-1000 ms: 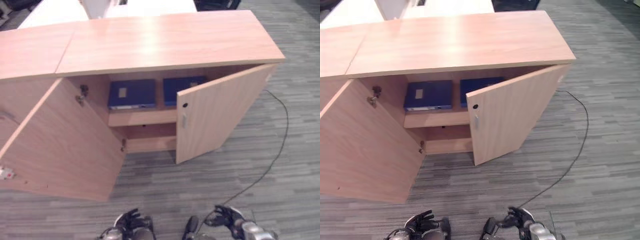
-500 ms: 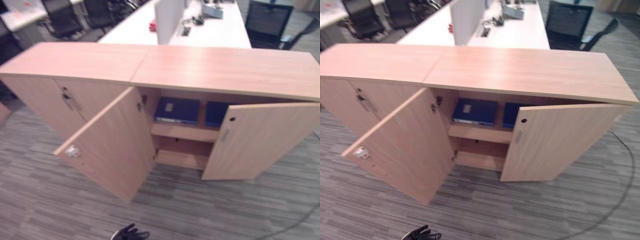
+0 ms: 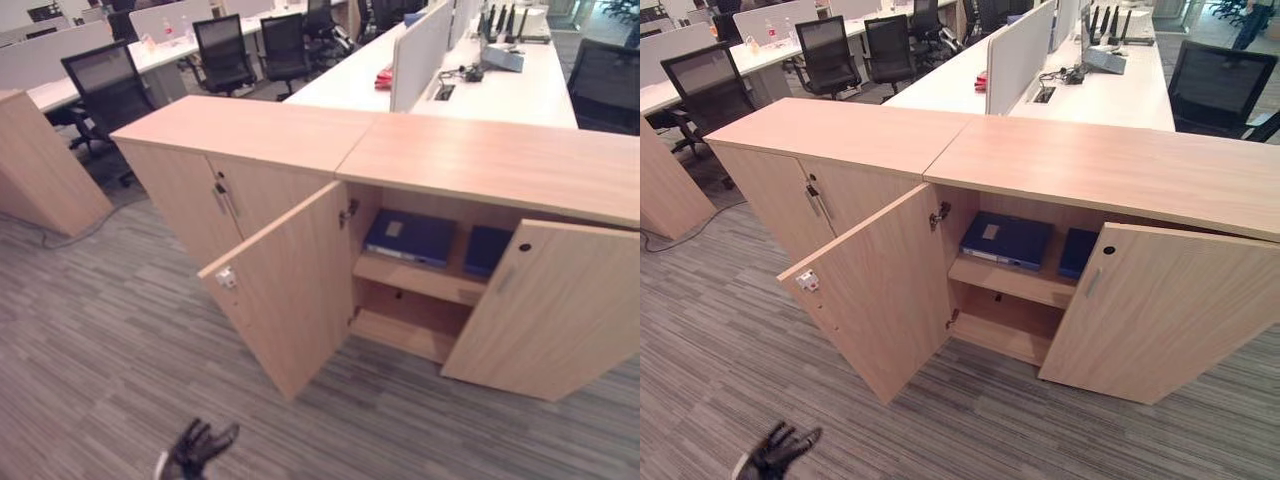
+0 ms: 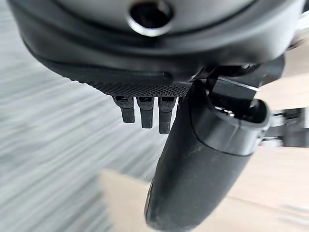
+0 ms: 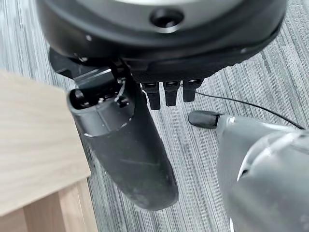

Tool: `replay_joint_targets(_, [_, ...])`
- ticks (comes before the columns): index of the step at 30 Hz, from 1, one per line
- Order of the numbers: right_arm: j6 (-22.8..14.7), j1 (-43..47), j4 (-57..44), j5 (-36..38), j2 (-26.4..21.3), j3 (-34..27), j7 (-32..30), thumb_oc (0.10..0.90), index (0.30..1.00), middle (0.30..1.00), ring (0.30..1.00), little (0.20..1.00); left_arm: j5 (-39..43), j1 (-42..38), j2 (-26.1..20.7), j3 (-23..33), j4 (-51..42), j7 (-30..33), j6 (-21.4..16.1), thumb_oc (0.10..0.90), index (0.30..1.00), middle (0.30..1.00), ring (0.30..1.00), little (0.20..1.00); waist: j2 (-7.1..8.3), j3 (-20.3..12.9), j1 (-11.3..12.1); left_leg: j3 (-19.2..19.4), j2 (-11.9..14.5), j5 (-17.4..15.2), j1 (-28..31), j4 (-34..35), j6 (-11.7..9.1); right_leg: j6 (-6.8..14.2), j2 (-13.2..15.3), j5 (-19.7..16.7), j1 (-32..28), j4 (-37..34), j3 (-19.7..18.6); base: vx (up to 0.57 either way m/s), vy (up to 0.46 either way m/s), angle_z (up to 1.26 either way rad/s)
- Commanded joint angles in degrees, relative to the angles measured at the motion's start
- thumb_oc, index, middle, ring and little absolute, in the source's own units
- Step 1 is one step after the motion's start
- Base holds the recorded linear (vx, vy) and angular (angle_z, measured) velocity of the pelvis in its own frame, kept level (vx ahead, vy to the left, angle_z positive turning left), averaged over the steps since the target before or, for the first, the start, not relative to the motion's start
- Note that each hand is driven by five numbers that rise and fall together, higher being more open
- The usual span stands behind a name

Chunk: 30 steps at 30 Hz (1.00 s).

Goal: Put the empty folder in the office cabinet

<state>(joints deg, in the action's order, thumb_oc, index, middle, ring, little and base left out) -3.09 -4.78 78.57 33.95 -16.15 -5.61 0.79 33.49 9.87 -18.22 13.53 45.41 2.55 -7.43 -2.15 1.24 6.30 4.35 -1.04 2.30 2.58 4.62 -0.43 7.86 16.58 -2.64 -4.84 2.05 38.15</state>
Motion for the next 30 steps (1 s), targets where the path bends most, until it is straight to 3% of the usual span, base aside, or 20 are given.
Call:
replay_joint_targets(1, [0.26,1.80,2.30,-1.38,0.13,-0.60,-0.02,0.800,0.900,0.900,0.900,0.900,-0.92,-4.47,-5.22,3.80,-2.64,2.48,-3.99,0.800,0.900,0.900,0.900,0.900,1.10,0.14,0.90,-0.13,-0.39,-4.75,0.66,0.38,-1.58,4.25,1.39,-6.72,1.17,-5.12,-3.75,-0.03,0.017,-0.29])
replay_joint_targets(8, [0.61,1.31,2.58,-3.57,-0.99,0.84,0.84,0.800,0.900,0.900,0.900,0.900,-8.53,-13.86,-16.32,2.68,2.07,4.45,-3.44,0.800,0.900,0.900,0.900,0.900,2.08,-0.60,-1.98,3.15,-0.15,-4.40,1.33,0.38,-1.56,3.90,1.32,-7.84,2.04,-5.67,-5.21,0.03,-0.016,-0.22])
replay_joint_targets(16, [0.70,2.37,2.22,-3.08,-2.06,2.40,1.65,0.800,0.900,0.900,0.900,0.900,-11.62,-24.49,-24.01,-2.70,6.89,4.36,-2.67,0.800,0.900,0.900,0.900,0.900,2.17,-1.40,-4.24,5.39,0.32,-5.24,2.84,0.38,-1.70,4.28,0.68,-7.81,2.25,-5.90,-7.50,0.04,-0.010,-0.19])
replay_joint_targets(26, [0.89,2.96,3.50,-2.99,-3.36,1.86,2.16,0.800,0.900,0.900,0.900,0.900,-12.91,-33.16,-26.18,-9.53,3.23,2.91,-3.04,0.800,0.900,0.900,0.900,0.900,2.15,-1.53,-5.14,6.33,0.28,-5.66,3.60,0.38,-1.65,4.86,0.74,-8.10,2.01,-6.00,-8.22,0.02,0.003,-0.10])
replay_joint_targets(30, [1.48,2.99,5.03,-2.76,-3.38,0.57,2.72,0.800,0.900,0.900,0.900,0.900,-13.27,-32.74,-24.20,-13.09,-8.98,-0.09,-3.79,0.800,0.900,0.900,0.900,0.900,2.25,-1.32,-5.02,6.41,-0.09,-6.04,3.96,0.38,-1.32,5.21,1.04,-8.43,1.82,-5.99,-8.28,0.00,0.005,0.01])
